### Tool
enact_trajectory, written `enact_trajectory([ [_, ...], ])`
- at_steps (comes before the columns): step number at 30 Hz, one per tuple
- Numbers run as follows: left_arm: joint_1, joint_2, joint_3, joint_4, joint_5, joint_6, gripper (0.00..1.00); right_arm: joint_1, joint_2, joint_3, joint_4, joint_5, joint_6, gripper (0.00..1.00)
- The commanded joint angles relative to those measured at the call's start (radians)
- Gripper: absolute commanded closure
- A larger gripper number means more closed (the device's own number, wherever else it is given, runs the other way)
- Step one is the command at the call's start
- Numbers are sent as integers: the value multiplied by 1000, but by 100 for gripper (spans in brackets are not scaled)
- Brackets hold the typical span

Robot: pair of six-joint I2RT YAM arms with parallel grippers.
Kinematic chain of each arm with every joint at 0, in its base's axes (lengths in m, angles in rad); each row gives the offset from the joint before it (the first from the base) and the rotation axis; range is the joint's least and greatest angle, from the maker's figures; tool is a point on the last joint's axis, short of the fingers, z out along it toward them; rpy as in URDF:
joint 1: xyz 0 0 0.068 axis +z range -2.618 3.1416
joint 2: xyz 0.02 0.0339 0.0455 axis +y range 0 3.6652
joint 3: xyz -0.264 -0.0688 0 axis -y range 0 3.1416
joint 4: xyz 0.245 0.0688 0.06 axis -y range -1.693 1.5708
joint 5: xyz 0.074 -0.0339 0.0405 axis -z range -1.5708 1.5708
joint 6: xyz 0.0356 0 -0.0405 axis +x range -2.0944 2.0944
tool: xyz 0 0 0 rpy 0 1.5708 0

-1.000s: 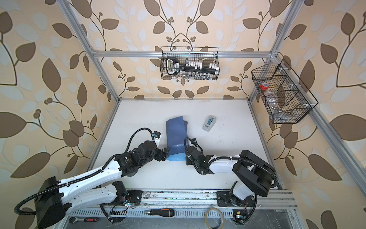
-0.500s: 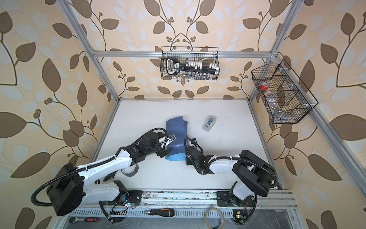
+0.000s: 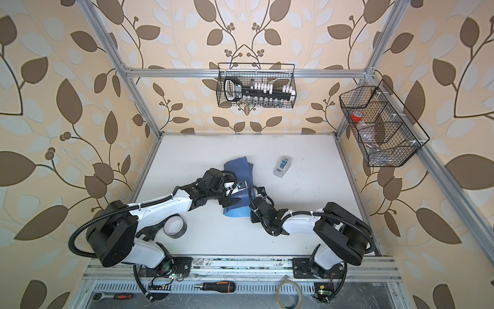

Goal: Wrap the gift box in paper

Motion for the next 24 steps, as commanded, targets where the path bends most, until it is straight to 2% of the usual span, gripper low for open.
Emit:
enact_trajectory([
  [1, -4, 24, 17, 3, 29, 81, 10, -4, -10, 16, 1, 10, -8, 99],
  [6, -1, 54, -9, 29, -41, 118, 10, -5, -14, 14, -2, 10, -8, 99],
  [13, -2, 79, -22, 16, -84, 149, 16, -5, -29, 17, 0, 3, -16, 95],
  [19, -8, 91, -23, 16, -109, 156, 17, -6, -81, 8, 1, -24, -43, 81],
  [24, -11, 104, -18, 12, -124, 163, 18, -18, -188, -43, -20, -58, -72, 69],
])
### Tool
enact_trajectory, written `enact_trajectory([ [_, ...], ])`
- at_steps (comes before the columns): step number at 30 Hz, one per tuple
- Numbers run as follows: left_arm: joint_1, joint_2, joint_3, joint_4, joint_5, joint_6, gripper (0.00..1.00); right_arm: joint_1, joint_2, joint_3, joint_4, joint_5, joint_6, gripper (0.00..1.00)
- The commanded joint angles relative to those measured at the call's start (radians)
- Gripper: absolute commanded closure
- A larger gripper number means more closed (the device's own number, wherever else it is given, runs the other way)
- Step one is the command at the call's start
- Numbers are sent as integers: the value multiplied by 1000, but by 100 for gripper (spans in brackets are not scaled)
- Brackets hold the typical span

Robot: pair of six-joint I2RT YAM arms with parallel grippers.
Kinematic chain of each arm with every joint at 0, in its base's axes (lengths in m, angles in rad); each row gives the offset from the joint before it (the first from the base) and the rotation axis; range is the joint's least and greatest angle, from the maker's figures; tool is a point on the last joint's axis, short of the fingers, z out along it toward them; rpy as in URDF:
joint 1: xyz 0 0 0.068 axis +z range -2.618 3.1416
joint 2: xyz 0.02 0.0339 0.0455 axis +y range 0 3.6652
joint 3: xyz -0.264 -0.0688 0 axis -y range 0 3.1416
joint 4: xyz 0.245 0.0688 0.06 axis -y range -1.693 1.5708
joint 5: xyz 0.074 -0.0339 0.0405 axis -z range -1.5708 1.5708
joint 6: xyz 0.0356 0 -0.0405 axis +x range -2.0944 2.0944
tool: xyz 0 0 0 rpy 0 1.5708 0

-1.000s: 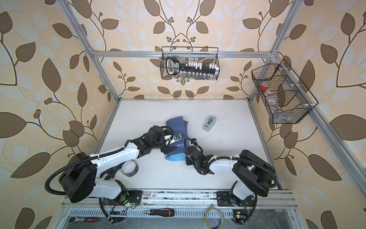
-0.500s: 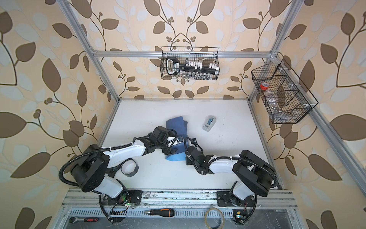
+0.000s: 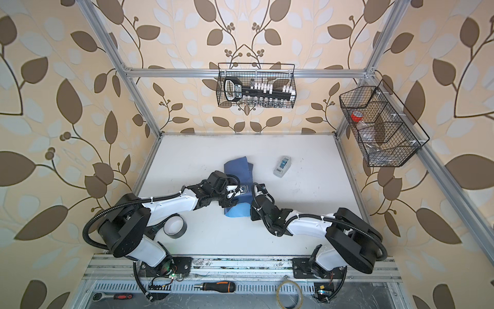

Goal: Wrap the gift box in paper

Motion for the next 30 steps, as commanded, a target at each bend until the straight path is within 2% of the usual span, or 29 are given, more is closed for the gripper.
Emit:
enact_trajectory([
  [1, -5, 25, -11, -20, -20, 68, 18, -22, -80, -48, -25, -41, -29, 67],
  [5, -7, 34, -9, -23, -23, 68, 18, -106, -149, -87, -48, -84, -50, 63],
  [8, -7, 38, -7, -26, -25, 70, 18, -168, -139, -96, -24, -138, -54, 63],
  [10, -10, 40, -6, -28, -25, 70, 17, -185, -117, -97, 6, -167, -52, 67],
  [15, -11, 44, 1, -35, -26, 71, 18, -195, -36, -87, 82, -220, -40, 84],
  [19, -12, 41, 2, -37, -26, 70, 18, -193, 26, -84, 137, -252, -13, 93],
  [30, -14, 55, 8, -42, -28, 69, 18, -165, 110, -83, 266, -307, 62, 97],
])
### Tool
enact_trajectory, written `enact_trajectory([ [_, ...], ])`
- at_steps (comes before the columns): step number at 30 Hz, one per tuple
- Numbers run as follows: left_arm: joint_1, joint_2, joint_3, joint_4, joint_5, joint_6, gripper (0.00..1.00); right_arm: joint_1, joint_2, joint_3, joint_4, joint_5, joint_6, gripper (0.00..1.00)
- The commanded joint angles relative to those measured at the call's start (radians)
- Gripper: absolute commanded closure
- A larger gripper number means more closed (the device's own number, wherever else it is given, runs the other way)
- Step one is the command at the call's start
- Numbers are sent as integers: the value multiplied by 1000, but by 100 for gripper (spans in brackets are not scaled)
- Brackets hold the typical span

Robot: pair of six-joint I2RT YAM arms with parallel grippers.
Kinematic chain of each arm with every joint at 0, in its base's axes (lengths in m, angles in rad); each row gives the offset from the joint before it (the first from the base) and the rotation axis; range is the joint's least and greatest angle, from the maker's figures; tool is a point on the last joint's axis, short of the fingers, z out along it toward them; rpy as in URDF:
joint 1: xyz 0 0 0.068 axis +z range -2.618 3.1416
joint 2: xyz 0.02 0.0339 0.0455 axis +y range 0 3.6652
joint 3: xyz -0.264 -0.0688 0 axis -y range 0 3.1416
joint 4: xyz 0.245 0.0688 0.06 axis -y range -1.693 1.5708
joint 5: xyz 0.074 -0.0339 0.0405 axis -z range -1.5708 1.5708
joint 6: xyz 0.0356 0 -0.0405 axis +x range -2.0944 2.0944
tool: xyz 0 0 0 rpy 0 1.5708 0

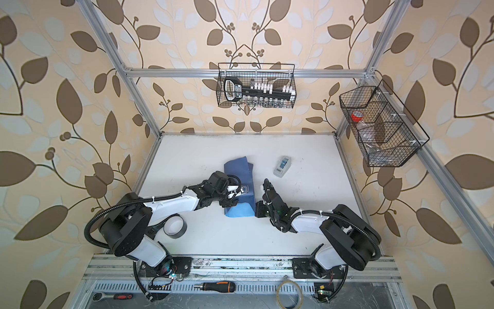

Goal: Wrap the gift box in paper

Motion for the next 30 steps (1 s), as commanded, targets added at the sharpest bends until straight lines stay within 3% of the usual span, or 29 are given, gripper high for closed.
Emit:
enact_trajectory([
  [1, -8, 43, 7, -53, -8, 57, 18, 5, 34, 0, 75, -30, 42, 98],
  [30, -8, 55, 16, -60, -13, 55, 18, 25, 140, 2, 287, 41, 169, 100],
])
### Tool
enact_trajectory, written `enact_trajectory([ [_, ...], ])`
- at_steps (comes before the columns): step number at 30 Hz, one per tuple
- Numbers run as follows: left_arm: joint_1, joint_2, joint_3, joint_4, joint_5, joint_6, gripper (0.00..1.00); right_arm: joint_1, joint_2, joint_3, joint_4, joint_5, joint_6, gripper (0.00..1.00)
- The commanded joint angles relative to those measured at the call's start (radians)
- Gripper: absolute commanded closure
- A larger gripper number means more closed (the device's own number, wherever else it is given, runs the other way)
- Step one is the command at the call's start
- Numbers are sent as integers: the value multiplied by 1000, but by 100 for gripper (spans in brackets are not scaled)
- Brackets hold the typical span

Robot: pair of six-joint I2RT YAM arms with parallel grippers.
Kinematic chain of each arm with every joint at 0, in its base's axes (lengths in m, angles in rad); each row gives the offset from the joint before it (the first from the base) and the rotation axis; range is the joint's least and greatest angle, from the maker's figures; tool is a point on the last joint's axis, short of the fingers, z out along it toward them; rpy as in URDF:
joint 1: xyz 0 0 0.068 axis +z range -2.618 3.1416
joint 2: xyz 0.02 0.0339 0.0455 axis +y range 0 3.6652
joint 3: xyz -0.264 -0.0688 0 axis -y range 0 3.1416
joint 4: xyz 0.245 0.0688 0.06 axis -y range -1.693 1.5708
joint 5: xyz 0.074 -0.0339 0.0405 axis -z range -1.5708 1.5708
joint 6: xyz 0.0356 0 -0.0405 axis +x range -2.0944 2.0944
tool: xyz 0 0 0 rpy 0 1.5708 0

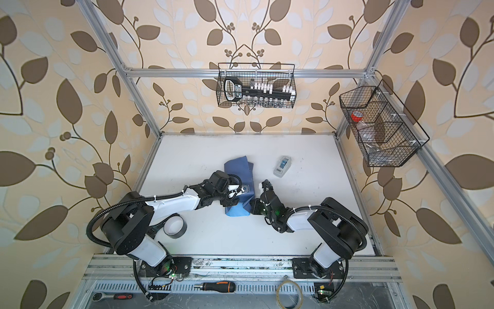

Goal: Wrap the gift box in paper

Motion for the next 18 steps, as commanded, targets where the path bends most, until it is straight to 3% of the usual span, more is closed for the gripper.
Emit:
enact_trajectory([
  [1, -6, 40, 5, -70, -13, 55, 18, 8, 30, 0, 72, 40, 34, 100],
  [18, -7, 43, 9, -79, 3, 50, 17, 34, 108, -7, 173, 128, 84, 100],
])
